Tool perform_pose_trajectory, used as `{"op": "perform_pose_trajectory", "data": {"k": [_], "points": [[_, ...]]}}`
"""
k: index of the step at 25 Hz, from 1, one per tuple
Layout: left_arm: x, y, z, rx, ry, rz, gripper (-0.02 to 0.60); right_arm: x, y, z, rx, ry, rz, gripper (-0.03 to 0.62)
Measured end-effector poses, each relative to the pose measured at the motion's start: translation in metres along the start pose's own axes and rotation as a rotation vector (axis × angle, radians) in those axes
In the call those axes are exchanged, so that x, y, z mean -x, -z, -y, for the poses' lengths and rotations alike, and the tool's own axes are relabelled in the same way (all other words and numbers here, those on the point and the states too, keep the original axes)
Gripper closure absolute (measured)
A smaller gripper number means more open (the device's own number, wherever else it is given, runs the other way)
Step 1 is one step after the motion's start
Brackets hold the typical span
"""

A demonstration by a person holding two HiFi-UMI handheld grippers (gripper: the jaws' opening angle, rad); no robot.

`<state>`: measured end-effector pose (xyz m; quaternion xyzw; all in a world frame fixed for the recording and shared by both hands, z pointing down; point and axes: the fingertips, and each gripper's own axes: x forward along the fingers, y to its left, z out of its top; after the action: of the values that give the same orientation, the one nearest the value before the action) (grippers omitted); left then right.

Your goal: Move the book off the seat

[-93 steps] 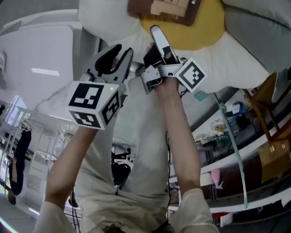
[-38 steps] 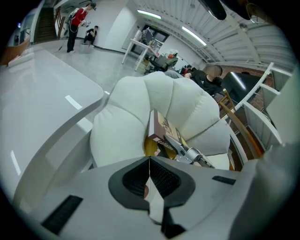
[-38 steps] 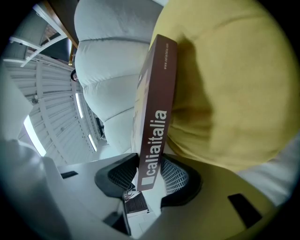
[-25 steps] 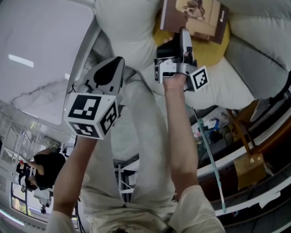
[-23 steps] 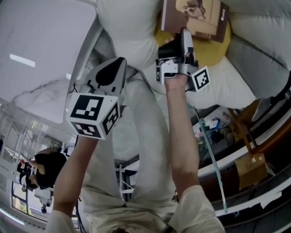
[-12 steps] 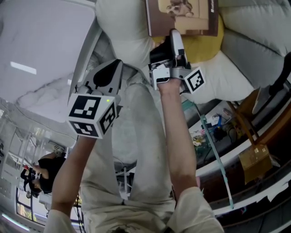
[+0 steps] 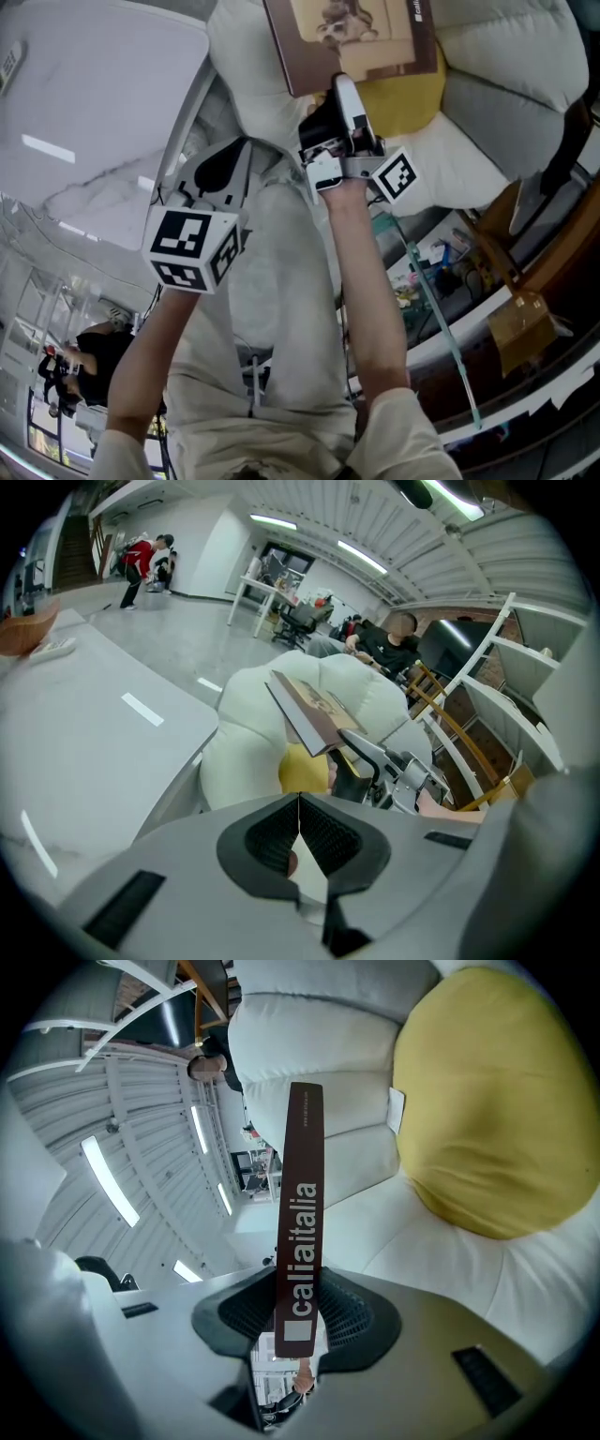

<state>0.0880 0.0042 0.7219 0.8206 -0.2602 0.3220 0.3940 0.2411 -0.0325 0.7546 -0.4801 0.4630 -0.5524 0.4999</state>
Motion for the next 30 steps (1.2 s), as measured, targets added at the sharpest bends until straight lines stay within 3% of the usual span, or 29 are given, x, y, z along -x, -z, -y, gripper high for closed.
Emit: {"op": "perform_pose_trajectory", "data": {"k": [13, 30], "points": [[0.03, -0.018, -0.031, 0.122, -0.103, 0.138, 0.569, -0.023, 0.063, -0.023, 0.028, -0.005, -0.299, 0.454], [0.083, -0.017, -0.089, 0.289, -0.23, 0.263, 0.569, -0.077, 0.154, -0.033, 0.071, -0.009, -0.565, 0.454]]}}
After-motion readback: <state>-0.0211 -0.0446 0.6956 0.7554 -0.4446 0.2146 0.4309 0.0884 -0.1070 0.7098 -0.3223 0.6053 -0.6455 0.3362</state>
